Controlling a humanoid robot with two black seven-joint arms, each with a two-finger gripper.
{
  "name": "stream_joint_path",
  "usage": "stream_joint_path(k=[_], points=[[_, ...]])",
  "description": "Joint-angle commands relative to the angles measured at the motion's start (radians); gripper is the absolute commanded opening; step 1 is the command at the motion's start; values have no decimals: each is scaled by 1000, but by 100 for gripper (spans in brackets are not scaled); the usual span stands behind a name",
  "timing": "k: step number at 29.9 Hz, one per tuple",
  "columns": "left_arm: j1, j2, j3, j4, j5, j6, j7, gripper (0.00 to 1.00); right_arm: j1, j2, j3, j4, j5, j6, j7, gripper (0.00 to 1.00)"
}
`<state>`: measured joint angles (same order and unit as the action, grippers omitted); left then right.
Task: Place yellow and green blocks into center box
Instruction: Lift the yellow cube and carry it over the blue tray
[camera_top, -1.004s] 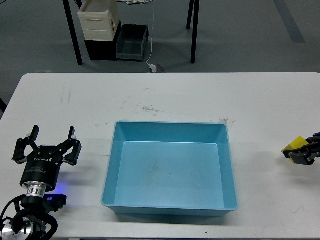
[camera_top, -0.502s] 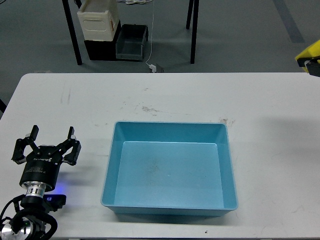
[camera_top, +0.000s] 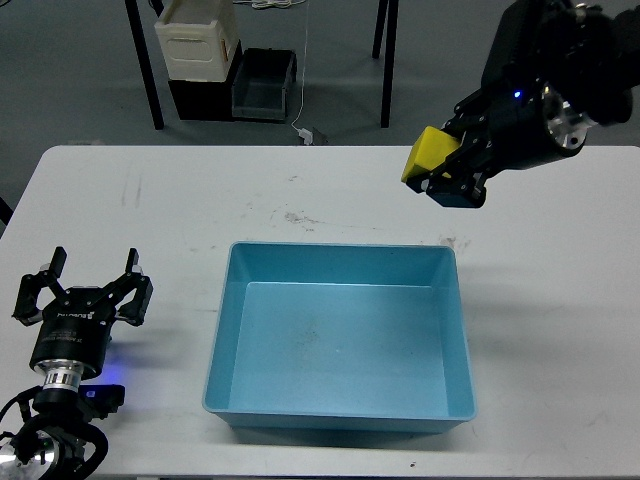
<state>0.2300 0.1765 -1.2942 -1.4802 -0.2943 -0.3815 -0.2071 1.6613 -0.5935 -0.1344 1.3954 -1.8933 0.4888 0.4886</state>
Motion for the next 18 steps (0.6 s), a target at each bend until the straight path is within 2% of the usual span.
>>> stream_joint_path(k=[1, 11, 18], points=[[-1, 0, -25, -2, -2, 0, 0, 100, 3, 104, -63, 2, 5, 0, 0, 3], [-3, 0, -34, -2, -2, 0, 0, 100, -14, 310, -201, -22, -6, 0, 0, 4], [-6, 0, -46, -2, -2, 0, 0, 100, -121, 445, -266, -179, -12, 0, 0, 5]])
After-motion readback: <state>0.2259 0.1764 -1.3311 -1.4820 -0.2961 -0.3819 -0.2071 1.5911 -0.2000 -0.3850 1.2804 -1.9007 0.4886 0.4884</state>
